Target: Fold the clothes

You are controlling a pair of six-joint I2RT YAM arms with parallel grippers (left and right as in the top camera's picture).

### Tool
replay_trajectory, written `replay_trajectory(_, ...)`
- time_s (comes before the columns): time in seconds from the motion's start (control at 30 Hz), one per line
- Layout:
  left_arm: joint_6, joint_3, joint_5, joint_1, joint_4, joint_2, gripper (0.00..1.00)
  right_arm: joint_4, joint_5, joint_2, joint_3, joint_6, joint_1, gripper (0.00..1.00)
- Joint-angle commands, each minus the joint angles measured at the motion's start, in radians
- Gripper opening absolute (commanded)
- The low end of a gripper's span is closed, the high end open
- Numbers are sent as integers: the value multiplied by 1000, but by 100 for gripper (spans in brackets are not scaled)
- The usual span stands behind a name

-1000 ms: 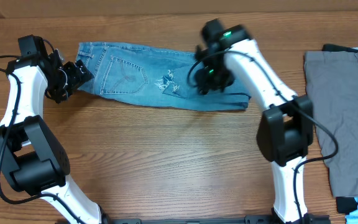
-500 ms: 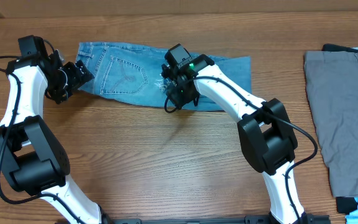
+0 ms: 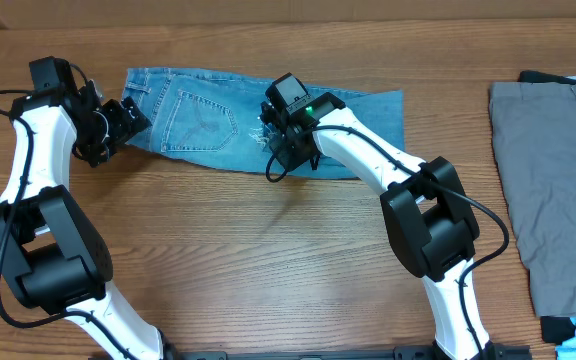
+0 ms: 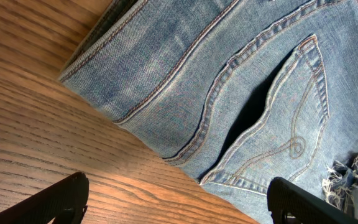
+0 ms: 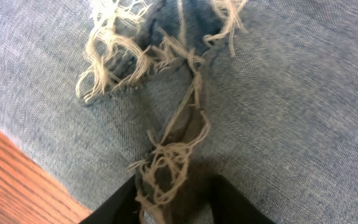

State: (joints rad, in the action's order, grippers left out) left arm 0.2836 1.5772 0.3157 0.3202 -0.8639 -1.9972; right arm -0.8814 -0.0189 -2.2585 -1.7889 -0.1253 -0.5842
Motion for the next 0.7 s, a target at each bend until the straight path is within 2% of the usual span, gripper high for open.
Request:
replay_trajectory(0.0,-22,10,13,0,0,22,95,18,37,21,11,52,3,25)
replay_trajectory(0.07,-22,10,13,0,0,22,95,32,72,21,11,74,3,20)
replay_trajectory(0.17,-22,10,13,0,0,22,95,39,82,21,7,77,3,4)
replay_trajectory(0.33,-22,10,13,0,0,22,95,27,93,39,-77,77,3,4)
replay_trajectory(0.47,-22,10,13,0,0,22,95,17,87,49,-215,76,-7,4)
replay_trajectory(0.67,-22,10,-9,0,1,22,95,32,-28,26,-228,77,-43,4)
